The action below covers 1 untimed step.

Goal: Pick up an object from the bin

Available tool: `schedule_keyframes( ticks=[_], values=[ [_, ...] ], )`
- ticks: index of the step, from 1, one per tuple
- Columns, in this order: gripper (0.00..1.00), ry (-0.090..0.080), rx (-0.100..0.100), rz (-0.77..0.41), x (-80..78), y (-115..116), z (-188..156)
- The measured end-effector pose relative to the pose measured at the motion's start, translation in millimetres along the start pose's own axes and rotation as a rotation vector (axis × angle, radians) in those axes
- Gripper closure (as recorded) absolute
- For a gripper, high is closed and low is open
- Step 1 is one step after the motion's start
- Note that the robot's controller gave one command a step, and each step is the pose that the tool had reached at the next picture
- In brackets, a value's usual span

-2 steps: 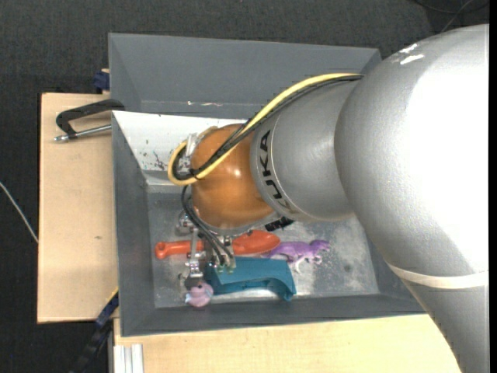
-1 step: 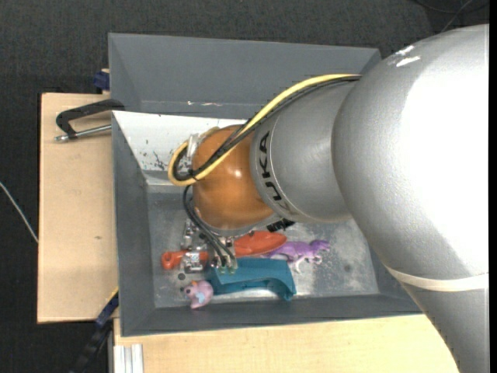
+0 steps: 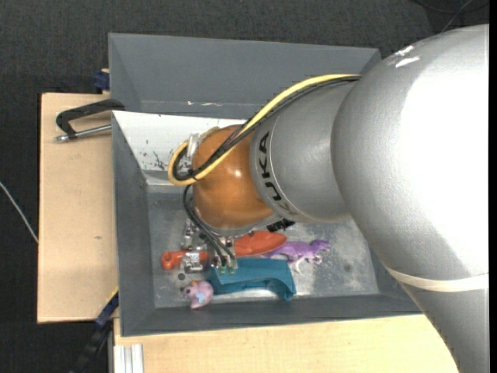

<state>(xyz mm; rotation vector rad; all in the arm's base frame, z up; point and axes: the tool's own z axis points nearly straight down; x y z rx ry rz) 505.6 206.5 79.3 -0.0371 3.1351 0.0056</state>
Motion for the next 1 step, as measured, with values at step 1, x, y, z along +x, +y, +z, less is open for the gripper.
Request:
schedule_keyframes(
  ticks=[1],
  values=[
    [1.0, 0.002, 0.001, 0.076, -24.1, 2.8, -121.5]
  ],
)
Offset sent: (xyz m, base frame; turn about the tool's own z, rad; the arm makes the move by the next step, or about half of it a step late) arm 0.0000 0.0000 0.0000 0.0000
